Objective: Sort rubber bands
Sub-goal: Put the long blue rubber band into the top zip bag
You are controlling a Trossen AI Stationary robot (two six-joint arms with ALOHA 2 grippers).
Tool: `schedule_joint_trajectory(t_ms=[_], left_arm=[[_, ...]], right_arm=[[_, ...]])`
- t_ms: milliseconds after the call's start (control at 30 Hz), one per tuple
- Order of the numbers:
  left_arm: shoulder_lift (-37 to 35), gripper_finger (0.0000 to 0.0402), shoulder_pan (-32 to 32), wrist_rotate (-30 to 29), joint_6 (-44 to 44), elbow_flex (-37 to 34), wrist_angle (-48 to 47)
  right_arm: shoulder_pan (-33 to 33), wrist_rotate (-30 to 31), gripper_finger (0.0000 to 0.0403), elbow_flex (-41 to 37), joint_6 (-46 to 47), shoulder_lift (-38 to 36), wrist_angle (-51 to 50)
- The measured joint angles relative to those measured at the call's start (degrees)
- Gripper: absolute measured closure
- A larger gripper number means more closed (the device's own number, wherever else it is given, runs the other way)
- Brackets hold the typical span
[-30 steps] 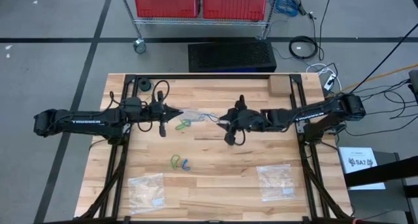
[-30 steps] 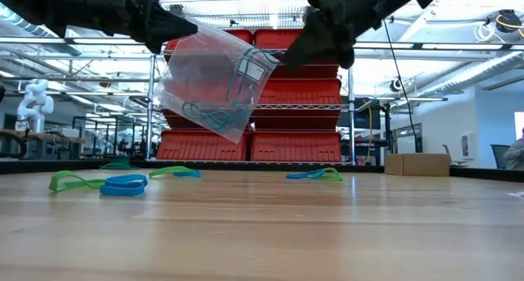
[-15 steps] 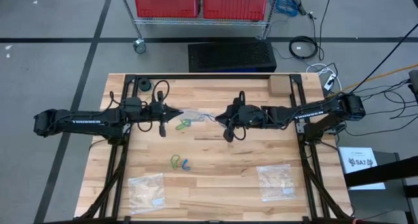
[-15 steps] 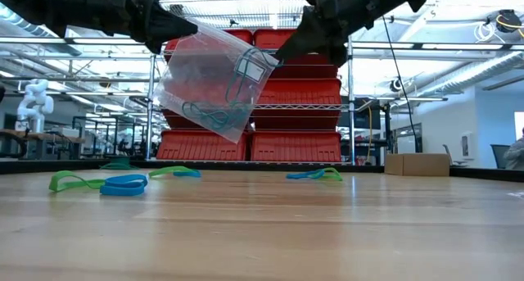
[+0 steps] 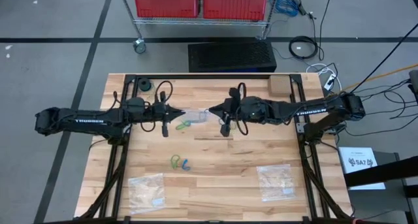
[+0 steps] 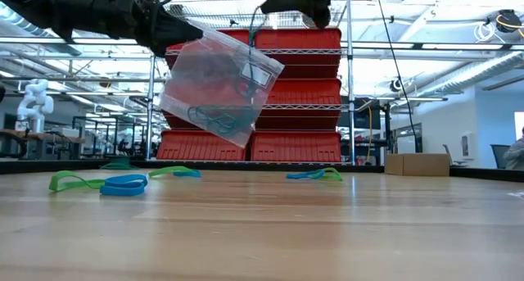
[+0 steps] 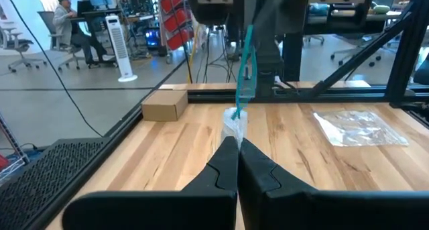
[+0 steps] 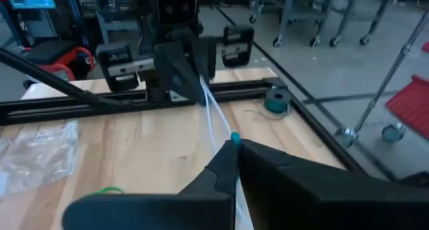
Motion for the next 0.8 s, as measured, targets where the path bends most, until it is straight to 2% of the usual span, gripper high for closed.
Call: schedule_joint_trajectory(t_ms=[200, 400, 533, 633, 800], left_arm=[[2.44, 0.0401, 0.00, 0.00, 0.00, 0.45, 1.84], [3.85, 0.0401, 0.00, 0.02, -0.02, 1.22, 1.76], [4.06, 0.0401, 0.00, 0.02, -0.02, 1.31, 1.76], [4.06, 0.0401, 0.00, 0.02, -0.02, 1.31, 1.76], [4.06, 0.0401, 0.00, 0.00, -0.02, 1.33, 1.74]], right_arm=[[-0.47, -0.32, 0.0403, 2.84, -2.92, 3.67, -0.18], [-1.58, -3.13, 0.0403, 6.50, -4.26, 9.31, -1.18], [-2.30, -3.56, 0.0403, 10.95, -5.08, 13.05, -6.12], [-2.92, -6.32, 0.0403, 14.89, -5.24, 16.06, -10.14], [-3.71, -6.29, 0.0403, 21.18, -4.23, 20.42, -17.90]])
